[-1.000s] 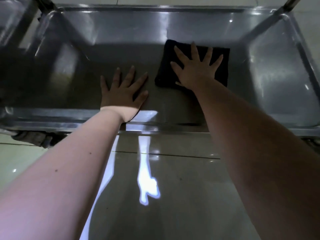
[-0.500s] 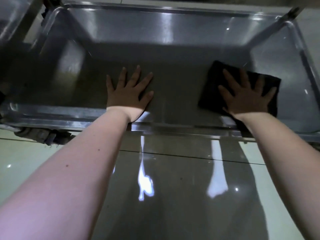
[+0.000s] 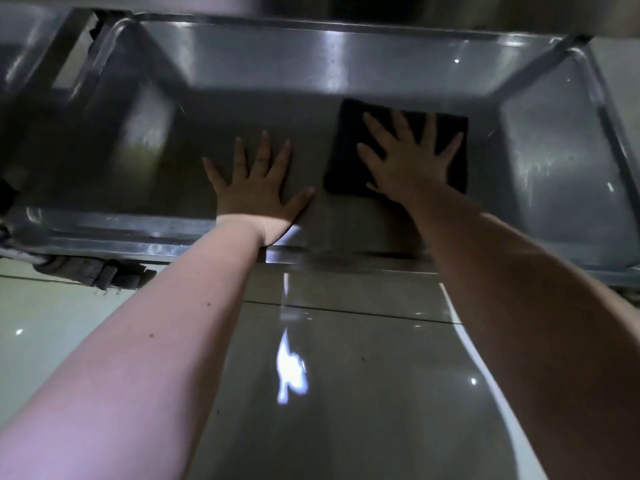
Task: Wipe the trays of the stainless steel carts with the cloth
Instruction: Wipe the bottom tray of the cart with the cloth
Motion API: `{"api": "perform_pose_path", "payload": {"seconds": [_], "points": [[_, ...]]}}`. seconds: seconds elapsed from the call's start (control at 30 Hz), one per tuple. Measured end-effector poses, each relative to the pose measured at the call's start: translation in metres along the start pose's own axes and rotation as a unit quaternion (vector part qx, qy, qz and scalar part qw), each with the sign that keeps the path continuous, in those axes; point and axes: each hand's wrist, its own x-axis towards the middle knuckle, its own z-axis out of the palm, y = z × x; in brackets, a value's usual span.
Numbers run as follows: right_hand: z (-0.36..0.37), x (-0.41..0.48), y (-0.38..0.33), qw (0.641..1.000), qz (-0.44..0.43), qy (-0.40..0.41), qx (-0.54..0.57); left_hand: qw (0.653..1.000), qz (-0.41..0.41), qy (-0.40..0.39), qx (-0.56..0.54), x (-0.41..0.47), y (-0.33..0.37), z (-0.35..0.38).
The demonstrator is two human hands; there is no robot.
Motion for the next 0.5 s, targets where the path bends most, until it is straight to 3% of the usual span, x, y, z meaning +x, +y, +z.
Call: {"api": "perform_pose_path", "payload": {"seconds": [0.13, 0.23, 0.3, 0.4, 0.5], "points": [[-0.009, -0.023, 0.103, 0.986, 0.163, -0.004, 0.025, 1.000, 0.003, -0.005, 0.003, 0.001, 0.005, 0.001], [-0.004, -0.051, 0.101, 0.971, 0.235, -0.007, 0.042, 1.000, 0.005, -0.009, 0.009, 0.001, 0.007, -0.001], [0.006, -0.066, 0.059, 0.980, 0.195, -0.006, 0.032, 1.000, 0.007, -0.011, 0.010, 0.000, 0.006, -0.002], [0.022, -0.085, -0.014, 1.000, 0.029, 0.000, -0.002, 1.000, 0.007, -0.009, 0.010, -0.002, 0.002, -0.003], [0.019, -0.086, -0.018, 0.998, -0.052, -0.016, -0.007, 1.000, 0.011, -0.014, 0.007, -0.003, 0.000, -0.004]]}}
